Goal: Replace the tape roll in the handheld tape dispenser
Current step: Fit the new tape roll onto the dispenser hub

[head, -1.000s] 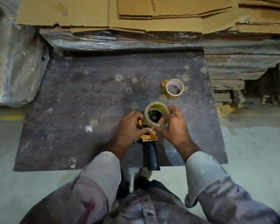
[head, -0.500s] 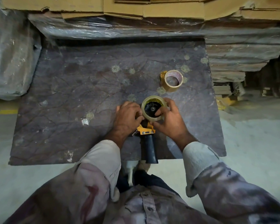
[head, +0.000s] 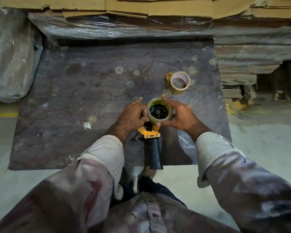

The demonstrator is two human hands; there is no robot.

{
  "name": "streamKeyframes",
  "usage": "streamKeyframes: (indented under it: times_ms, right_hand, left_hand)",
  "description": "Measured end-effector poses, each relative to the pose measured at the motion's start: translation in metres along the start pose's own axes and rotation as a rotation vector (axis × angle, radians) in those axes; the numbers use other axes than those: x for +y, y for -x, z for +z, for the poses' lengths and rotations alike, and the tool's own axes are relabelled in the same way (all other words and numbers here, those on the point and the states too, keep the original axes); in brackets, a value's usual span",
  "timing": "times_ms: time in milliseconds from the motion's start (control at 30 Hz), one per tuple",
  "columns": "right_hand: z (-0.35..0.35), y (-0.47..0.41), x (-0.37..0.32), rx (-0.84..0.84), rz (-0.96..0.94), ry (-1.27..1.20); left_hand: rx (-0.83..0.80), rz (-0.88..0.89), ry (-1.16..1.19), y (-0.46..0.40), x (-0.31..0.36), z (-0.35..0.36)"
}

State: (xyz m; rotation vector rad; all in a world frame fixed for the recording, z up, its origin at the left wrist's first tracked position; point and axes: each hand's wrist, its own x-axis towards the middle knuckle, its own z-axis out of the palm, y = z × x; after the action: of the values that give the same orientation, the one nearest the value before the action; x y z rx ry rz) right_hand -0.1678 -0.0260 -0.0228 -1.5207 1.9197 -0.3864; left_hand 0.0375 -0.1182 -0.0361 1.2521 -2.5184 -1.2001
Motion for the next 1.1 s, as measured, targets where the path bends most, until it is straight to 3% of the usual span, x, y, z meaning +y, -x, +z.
streamKeyframes:
  times_ms: [167, 300, 467, 700, 900, 1100]
  right_hand:
    - [0.001, 0.001, -0.007, 0.016, 0.02, 0.041]
    - [0.018, -0.006, -0.011, -0.038, 0.115, 0.119]
    - [0.031, 0.016, 0.002, 0.053, 0.176, -0.011]
    - [0.025, 0.01, 0.004, -0.009, 0.095, -0.012]
    - [0.014, 0.003, 0.003, -0.083, 0.053, 0.101]
    - [0.013, 0.009, 0.009, -0.044, 0.146, -0.01]
  left_hand:
    - [-0.001, -0.021, -0.133, 0.0, 0.003, -0.001]
    - [-0.13, -0.028, -0.371, 0.004, 0.01, 0.009]
    - [-0.031, 0.064, -0.299, 0.005, 0.005, 0.018]
    - [0.058, 0.03, -0.276, 0.009, 0.005, 0.013]
    - [-0.031, -0.021, -0.405, 0.002, 0.009, 0.018]
    - [-0.108, -0.005, -0.358, -0.007, 0.018, 0.007]
